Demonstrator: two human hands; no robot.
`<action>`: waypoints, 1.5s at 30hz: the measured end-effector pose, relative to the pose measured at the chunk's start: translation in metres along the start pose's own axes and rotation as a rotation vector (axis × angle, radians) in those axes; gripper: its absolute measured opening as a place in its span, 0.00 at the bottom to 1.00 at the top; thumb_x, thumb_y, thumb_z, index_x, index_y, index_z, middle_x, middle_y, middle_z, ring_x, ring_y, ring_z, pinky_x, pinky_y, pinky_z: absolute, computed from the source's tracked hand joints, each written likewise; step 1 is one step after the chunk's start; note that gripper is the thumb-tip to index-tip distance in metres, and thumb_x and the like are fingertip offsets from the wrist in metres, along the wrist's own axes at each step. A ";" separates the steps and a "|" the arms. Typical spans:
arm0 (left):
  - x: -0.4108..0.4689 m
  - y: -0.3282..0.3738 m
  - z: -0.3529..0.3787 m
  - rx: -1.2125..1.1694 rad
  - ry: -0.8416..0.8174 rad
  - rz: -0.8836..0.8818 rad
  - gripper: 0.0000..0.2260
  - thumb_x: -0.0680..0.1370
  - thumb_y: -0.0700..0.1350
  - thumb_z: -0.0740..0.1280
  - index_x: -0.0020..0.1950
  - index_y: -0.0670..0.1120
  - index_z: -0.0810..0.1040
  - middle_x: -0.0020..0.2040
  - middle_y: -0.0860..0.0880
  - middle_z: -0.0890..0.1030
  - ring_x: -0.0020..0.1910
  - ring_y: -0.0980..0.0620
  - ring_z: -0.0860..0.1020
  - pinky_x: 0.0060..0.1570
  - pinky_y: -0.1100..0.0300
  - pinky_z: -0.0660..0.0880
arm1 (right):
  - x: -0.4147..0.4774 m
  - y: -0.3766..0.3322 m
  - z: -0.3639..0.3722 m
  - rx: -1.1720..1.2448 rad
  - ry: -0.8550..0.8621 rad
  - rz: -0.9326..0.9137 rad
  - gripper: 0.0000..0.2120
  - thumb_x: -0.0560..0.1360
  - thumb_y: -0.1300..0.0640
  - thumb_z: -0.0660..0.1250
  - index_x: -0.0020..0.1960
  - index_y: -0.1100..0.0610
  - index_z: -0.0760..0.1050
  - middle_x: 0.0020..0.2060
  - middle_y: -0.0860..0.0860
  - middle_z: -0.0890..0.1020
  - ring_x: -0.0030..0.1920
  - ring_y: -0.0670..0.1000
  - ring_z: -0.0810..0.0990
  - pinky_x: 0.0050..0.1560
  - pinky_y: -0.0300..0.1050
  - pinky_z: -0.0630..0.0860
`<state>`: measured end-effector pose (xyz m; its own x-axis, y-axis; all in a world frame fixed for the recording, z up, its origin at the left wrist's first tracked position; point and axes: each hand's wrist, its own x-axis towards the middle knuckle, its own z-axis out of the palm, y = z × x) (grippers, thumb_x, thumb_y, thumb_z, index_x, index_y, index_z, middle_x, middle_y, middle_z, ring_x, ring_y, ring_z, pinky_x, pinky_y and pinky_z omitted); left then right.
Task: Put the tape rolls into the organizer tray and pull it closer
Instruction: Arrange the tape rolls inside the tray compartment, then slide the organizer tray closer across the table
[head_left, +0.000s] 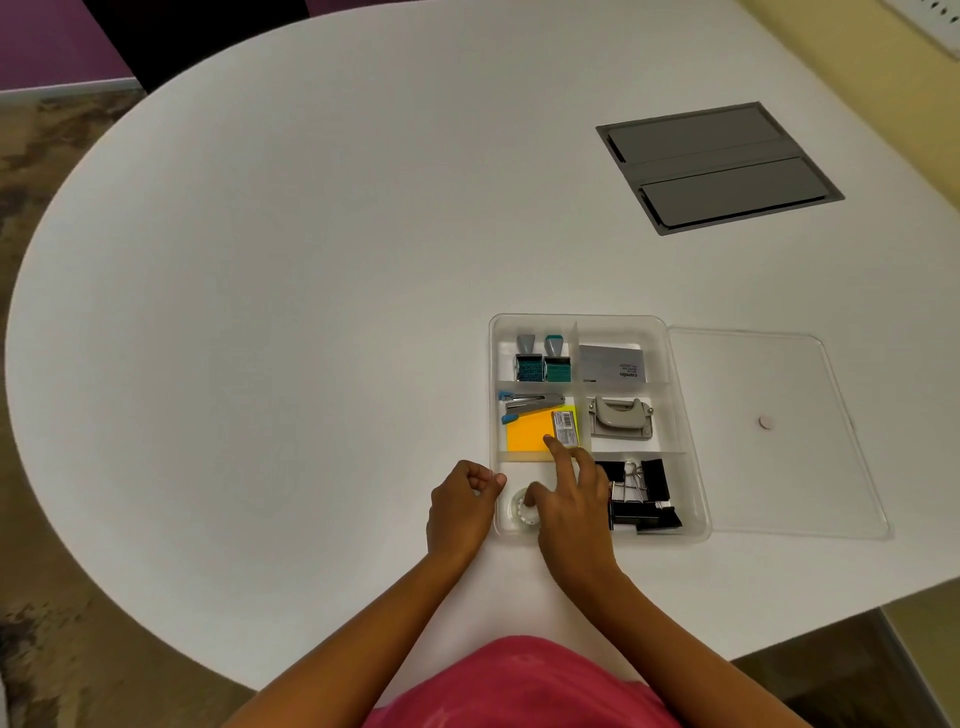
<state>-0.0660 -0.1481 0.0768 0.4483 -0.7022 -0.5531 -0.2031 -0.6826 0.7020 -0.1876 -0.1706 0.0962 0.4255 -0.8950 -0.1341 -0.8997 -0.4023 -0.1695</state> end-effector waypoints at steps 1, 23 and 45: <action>0.000 0.000 0.000 0.001 -0.001 -0.001 0.13 0.76 0.51 0.67 0.55 0.44 0.75 0.54 0.44 0.81 0.51 0.45 0.80 0.54 0.45 0.80 | 0.001 0.000 -0.001 0.045 0.024 -0.005 0.15 0.51 0.71 0.81 0.32 0.59 0.80 0.54 0.63 0.82 0.54 0.65 0.81 0.47 0.57 0.80; 0.001 -0.001 0.001 0.000 0.005 -0.015 0.14 0.76 0.51 0.66 0.55 0.44 0.76 0.53 0.44 0.81 0.51 0.45 0.80 0.54 0.46 0.80 | 0.031 -0.001 0.021 -0.048 -0.265 -0.161 0.13 0.78 0.65 0.61 0.61 0.60 0.71 0.59 0.57 0.77 0.58 0.57 0.75 0.59 0.47 0.71; 0.004 -0.009 0.002 -0.071 -0.019 0.011 0.09 0.76 0.51 0.67 0.49 0.46 0.76 0.44 0.49 0.79 0.47 0.43 0.80 0.50 0.42 0.80 | -0.010 0.041 -0.019 0.209 0.269 0.016 0.17 0.61 0.77 0.71 0.48 0.66 0.80 0.43 0.62 0.83 0.43 0.61 0.82 0.43 0.51 0.81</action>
<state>-0.0641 -0.1455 0.0677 0.4296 -0.7141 -0.5528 -0.1457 -0.6589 0.7380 -0.2307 -0.1823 0.1094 0.3456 -0.9308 0.1192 -0.8546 -0.3647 -0.3696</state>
